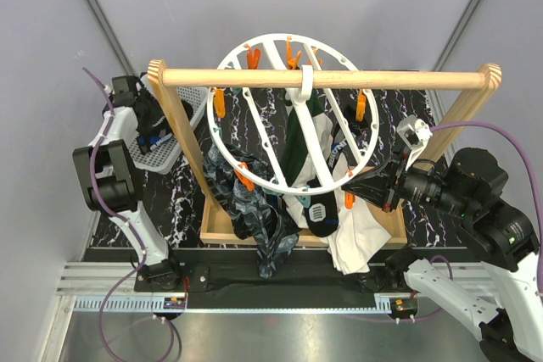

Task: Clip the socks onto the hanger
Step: Adjust the sock in the bin, then pick up the sock from the bin.

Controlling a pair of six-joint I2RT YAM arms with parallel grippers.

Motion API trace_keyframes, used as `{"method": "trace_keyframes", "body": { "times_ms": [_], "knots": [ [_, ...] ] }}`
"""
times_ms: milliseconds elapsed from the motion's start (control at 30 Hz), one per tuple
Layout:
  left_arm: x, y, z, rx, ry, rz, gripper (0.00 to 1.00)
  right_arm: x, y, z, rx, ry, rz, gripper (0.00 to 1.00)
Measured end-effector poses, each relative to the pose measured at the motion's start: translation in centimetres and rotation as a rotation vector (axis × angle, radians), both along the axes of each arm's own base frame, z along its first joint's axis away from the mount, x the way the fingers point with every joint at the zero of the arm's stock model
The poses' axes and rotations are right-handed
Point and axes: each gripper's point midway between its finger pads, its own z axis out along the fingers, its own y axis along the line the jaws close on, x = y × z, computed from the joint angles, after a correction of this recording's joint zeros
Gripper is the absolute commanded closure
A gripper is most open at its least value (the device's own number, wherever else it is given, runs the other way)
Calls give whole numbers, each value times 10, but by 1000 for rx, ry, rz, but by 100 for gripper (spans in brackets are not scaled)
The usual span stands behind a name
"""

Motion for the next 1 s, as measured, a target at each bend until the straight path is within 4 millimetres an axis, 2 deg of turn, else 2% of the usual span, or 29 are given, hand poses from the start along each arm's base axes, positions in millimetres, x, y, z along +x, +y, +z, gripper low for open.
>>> {"method": "trace_keyframes", "body": {
  "times_ms": [133, 300, 400, 533, 767, 800, 900, 933, 1000],
  "knots": [
    [-11, 6, 3, -51, 31, 170, 22, 0, 0, 0, 1, -1, 1, 100],
    [-28, 18, -4, -131, 112, 428, 22, -2, -1, 1, 5, -7, 0, 100],
    [-29, 26, -8, -170, 155, 561, 22, -2, -1, 1, 5, -7, 0, 100],
    [-27, 31, -27, -221, 234, 699, 19, -2, -1, 1, 5, -7, 0, 100],
    [-34, 28, -75, -260, 429, 853, 20, -1, -1, 1, 3, -5, 0, 100],
    [-38, 26, -79, -264, 452, 873, 21, -1, -1, 0, 3, -4, 0, 100],
    [-43, 26, -80, -266, 463, 909, 41, 0, 0, 0, 2, -2, 0, 100],
    [-45, 27, -81, -263, 464, 918, 63, 0, 0, 0, 2, -3, 0, 100],
    [-55, 26, -84, -251, 486, 940, 81, 1, 0, 0, 2, -2, 0, 100]
  ]
}}
